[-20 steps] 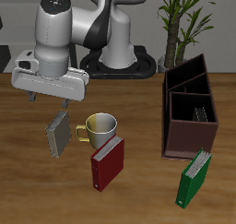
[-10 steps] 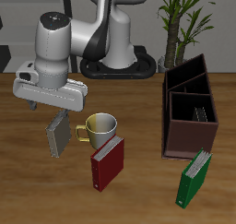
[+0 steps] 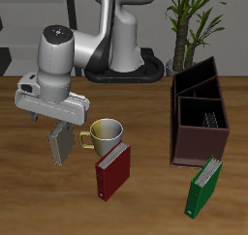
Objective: Place the left yellow book into the left desk caddy's right compartment and place the right yellow book into the left desk caddy's right compartment and place the red book into the left desk caddy's left compartment
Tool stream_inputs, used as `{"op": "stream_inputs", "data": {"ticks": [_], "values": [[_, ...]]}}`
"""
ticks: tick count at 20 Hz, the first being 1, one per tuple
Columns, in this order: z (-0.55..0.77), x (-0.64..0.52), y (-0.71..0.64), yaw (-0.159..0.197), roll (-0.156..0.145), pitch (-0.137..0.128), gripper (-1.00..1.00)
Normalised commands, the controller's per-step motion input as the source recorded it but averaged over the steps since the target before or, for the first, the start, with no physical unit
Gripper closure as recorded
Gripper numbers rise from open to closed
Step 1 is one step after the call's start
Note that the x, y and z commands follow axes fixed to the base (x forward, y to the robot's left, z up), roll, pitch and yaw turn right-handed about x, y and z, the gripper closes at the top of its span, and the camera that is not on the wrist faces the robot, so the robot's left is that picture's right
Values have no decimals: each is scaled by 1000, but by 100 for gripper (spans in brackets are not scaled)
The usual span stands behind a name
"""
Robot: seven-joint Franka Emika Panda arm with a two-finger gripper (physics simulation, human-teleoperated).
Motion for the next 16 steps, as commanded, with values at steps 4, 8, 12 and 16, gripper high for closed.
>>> {"op": "stream_inputs", "data": {"ticks": [4,8,12,16], "values": [[-259,-23,-8,-39,-9,-2,-100],[-272,71,51,-8,0,33,-100],[-304,62,15,-33,31,50,-100],[-141,-12,-163,-48,-56,21,100]]}}
